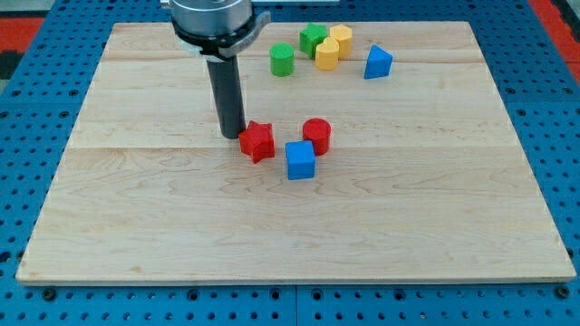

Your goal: Push the blue triangle into the red circle

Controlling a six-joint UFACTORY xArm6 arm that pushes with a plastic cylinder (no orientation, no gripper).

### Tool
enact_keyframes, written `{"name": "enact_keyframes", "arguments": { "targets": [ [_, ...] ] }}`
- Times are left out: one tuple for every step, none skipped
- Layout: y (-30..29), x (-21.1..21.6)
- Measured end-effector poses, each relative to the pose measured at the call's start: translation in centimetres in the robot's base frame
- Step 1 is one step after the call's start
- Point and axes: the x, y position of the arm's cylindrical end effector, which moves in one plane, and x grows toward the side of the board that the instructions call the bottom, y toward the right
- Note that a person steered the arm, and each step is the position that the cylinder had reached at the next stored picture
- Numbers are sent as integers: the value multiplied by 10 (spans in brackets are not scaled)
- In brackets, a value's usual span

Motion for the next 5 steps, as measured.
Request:
{"name": "enact_keyframes", "arguments": {
  "targets": [
    [10,-36],
    [25,-73],
    [23,-99],
    [73,-108],
    [88,-118]
  ]
}}
